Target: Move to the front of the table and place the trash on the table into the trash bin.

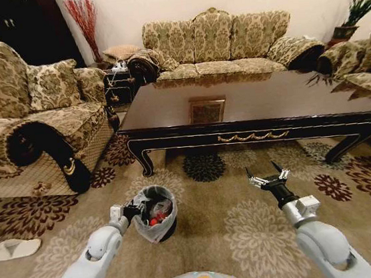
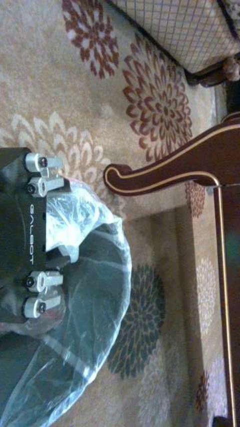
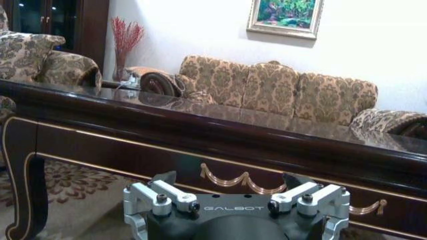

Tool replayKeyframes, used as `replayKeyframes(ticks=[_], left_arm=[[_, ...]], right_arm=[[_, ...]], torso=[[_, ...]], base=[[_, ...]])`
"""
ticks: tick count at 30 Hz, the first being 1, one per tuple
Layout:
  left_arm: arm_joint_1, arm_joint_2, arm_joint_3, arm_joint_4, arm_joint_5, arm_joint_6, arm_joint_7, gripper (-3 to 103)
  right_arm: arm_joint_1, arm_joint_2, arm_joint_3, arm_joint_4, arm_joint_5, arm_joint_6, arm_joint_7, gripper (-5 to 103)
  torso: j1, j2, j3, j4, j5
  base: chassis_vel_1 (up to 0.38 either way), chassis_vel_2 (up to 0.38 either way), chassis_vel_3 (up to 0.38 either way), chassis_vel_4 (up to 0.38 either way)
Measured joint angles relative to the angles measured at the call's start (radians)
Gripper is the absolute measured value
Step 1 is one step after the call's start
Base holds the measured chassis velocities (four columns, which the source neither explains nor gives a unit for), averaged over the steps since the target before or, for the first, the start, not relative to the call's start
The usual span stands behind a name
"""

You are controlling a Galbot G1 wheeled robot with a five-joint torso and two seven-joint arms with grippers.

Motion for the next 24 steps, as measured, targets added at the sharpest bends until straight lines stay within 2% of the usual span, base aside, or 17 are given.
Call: replayKeyframes(ticks=[1,2,4,5,8,9,11,19,24], left_arm=[[0.003,0.004,-0.003,-0.002,0.0,-0.001,0.01,63],[0.003,0.004,-0.003,-0.002,0.0,-0.001,0.01,63],[0.005,0.011,-0.008,-0.005,-0.002,-0.006,0.019,74],[0.005,0.011,-0.008,-0.005,-0.002,-0.006,0.019,74],[0.006,0.016,-0.021,-0.014,-0.011,-0.028,0.039,90],[0.006,0.016,-0.021,-0.014,-0.011,-0.028,0.039,90],[0.005,0.016,-0.029,-0.02,-0.028,-0.038,0.035,98],[0.009,0.016,-0.06,-0.037,-0.037,-0.068,-0.005,100],[0.024,0.016,-0.072,-0.057,-0.006,-0.096,-0.017,100]], right_arm=[[0.0,0.001,0.0,0.001,0.0,0.0,0.0,100],[0.0,0.001,0.0,0.001,0.0,0.0,0.0,100],[0.001,0.005,-0.001,0.002,0.0,0.001,0.0,100],[0.001,0.005,-0.001,0.002,0.0,0.001,0.0,100],[-0.001,0.013,-0.004,0.002,-0.004,0.005,-0.002,100],[-0.001,0.013,-0.004,0.002,-0.004,0.005,-0.002,100],[-0.003,0.018,-0.005,0.002,-0.006,0.009,-0.007,100],[-0.001,0.026,-0.011,0.001,-0.007,0.012,-0.015,100],[0.0,0.032,-0.015,0.002,-0.007,0.017,-0.02,100]], torso=[[0.0,0.001,0.0,0.0,-0.0001],[0.0,0.001,0.0,0.0,-0.0001],[0.0,0.001,0.001,0.0,0.0],[0.0,0.001,0.001,0.0,0.0],[0.0,0.002,0.002,-0.0001,-0.0001],[0.0,0.002,0.002,-0.0001,-0.0001],[0.0,0.003,0.002,-0.0001,-0.0002],[0.0,0.004,0.003,0.0001,-0.0002],[0.0,0.004,0.003,0.0001,-0.0002]], base=[[0.0,0.0,0.0,0.0],[0.0,0.0,0.0,0.0],[0.0,0.0,0.0,0.0],[0.0,0.0,0.0,0.0],[0.0,0.0,0.0,0.0],[0.0,0.0,0.0,0.0],[0.0,0.0,0.0,0.0],[0.0,0.0,0.0,0.0],[0.0,0.0,0.0,0.0]])
